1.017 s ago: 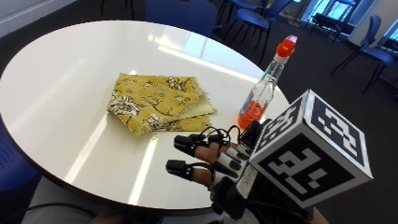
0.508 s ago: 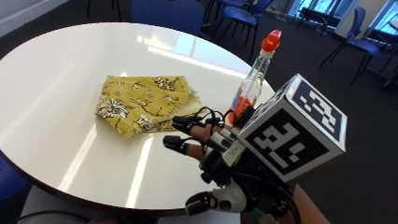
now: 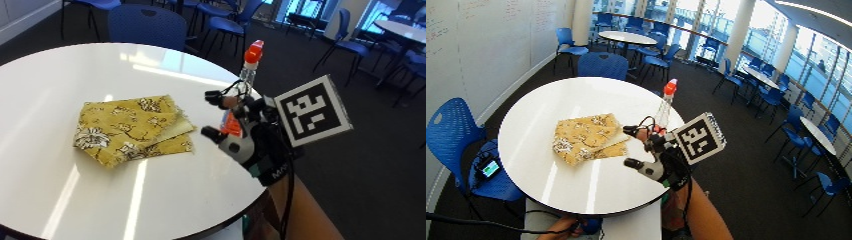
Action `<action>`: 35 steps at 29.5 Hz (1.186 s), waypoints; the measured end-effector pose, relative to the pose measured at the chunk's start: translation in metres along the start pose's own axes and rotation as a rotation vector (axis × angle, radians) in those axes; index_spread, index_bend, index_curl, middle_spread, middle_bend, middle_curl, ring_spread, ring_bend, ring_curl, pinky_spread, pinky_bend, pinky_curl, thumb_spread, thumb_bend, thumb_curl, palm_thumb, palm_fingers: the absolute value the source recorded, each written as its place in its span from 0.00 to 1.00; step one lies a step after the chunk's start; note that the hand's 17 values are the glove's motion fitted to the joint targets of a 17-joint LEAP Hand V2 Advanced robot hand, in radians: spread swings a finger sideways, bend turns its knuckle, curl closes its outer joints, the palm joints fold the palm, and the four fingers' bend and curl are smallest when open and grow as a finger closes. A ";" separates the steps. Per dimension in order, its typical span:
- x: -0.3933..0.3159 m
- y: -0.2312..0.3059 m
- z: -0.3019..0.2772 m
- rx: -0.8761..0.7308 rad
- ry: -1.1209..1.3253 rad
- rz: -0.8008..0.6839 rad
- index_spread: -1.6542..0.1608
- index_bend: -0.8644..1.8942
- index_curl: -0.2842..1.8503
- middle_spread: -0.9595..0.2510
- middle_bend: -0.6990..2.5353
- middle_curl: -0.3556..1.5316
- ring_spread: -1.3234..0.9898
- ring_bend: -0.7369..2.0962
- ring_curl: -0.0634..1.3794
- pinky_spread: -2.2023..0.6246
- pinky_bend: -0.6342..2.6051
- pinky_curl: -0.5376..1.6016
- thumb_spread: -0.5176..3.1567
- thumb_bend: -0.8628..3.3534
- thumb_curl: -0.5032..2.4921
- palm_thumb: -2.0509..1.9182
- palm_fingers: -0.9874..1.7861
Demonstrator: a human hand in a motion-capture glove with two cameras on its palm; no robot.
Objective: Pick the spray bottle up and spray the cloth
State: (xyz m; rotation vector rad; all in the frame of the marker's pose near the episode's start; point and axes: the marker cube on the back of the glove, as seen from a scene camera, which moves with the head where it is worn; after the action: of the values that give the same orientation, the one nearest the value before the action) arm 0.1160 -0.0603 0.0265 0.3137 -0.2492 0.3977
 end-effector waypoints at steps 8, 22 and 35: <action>0.079 -0.036 -0.015 0.318 -0.162 0.390 0.71 0.38 0.27 0.66 0.33 0.38 0.51 0.42 0.27 0.81 0.24 0.38 0.44 0.22 0.27 0.68 0.71; 0.140 -0.087 0.009 0.402 -0.211 0.719 0.73 0.35 0.26 0.67 0.32 0.40 0.51 0.40 0.30 0.81 0.26 0.40 0.43 0.21 0.29 0.71 0.65; 0.160 -0.103 0.034 0.372 -0.381 0.846 0.72 0.39 0.29 0.62 0.33 0.41 0.50 0.38 0.29 0.80 0.23 0.38 0.39 0.21 0.31 0.76 0.69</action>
State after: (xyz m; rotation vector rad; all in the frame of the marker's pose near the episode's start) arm 0.2952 -0.1083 0.0799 0.6499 -0.6891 1.2307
